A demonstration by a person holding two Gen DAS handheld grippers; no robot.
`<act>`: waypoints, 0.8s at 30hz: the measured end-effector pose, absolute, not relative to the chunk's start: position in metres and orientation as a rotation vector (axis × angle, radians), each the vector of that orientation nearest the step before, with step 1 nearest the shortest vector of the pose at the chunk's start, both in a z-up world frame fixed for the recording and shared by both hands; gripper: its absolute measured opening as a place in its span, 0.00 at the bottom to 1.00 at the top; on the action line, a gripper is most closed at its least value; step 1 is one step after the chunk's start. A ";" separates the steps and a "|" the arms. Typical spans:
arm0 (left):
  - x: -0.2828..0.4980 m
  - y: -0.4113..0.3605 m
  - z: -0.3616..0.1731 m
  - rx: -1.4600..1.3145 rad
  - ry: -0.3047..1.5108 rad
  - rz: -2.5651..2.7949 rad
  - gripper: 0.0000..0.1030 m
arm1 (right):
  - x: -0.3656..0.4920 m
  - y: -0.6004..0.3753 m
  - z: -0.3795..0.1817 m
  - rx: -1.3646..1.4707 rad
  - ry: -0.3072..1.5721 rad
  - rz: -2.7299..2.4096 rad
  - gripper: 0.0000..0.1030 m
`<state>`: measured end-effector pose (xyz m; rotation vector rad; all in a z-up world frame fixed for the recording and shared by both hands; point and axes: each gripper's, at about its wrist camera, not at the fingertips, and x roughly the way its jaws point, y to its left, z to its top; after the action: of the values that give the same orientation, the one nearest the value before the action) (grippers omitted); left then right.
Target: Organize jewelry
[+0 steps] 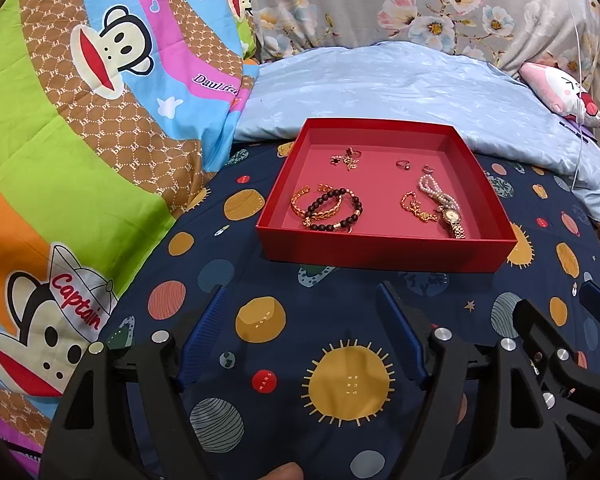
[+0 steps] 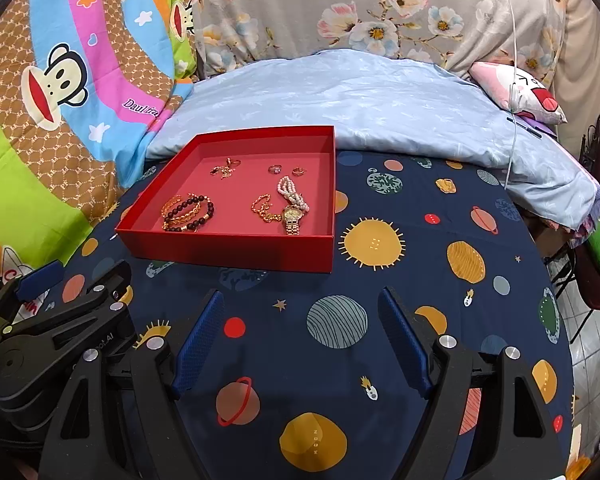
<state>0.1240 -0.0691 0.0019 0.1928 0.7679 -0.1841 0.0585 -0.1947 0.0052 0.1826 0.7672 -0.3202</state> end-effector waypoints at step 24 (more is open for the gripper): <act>0.128 -0.069 -0.005 0.200 0.778 -0.196 0.72 | 0.058 -0.197 0.003 0.186 0.772 -0.326 0.75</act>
<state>0.1277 -0.0686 -0.0047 0.2003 0.7777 -0.1964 0.0583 -0.1967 0.0027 0.1862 0.7723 -0.3257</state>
